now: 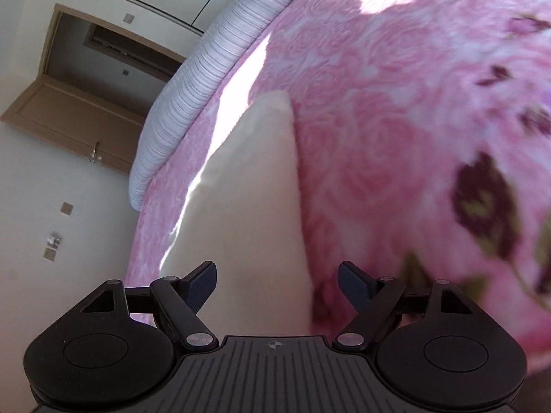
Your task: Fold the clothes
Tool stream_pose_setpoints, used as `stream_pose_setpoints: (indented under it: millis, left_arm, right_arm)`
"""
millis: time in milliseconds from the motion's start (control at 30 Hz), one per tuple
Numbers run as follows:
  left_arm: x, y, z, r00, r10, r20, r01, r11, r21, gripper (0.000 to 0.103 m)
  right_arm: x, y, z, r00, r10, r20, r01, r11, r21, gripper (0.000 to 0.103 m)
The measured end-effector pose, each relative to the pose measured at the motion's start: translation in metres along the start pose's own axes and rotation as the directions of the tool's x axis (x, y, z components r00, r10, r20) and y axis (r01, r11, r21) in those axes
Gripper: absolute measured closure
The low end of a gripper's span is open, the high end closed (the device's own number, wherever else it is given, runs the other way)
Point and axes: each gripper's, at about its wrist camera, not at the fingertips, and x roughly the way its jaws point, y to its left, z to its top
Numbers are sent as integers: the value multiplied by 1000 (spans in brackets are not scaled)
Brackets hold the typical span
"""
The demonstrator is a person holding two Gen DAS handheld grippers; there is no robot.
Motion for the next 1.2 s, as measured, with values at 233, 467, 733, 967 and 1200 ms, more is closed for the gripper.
stream_pose_setpoints:
  millis: [233, 467, 733, 967, 1200]
  left_arm:
    - [38, -3, 13, 996, 9, -83, -5, 999, 41, 38]
    - [65, -13, 11, 990, -20, -138, 34, 995, 97, 40]
    - [74, -5, 26, 976, -82, -200, 91, 995, 37, 55]
    - [63, -10, 39, 972, -90, -219, 87, 996, -24, 67]
    - [7, -25, 83, 975, -106, -194, 86, 990, -107, 68]
  right_arm:
    - [37, -2, 23, 999, -21, -34, 21, 1000, -11, 22]
    - [61, -9, 38, 993, 73, -88, -71, 997, 34, 27]
    - [87, -13, 46, 982, 138, -128, -127, 988, 92, 55]
    - [85, 15, 55, 987, 56, -151, -38, 992, 120, 63]
    - [84, 90, 70, 973, 12, -232, 16, 993, 118, 65]
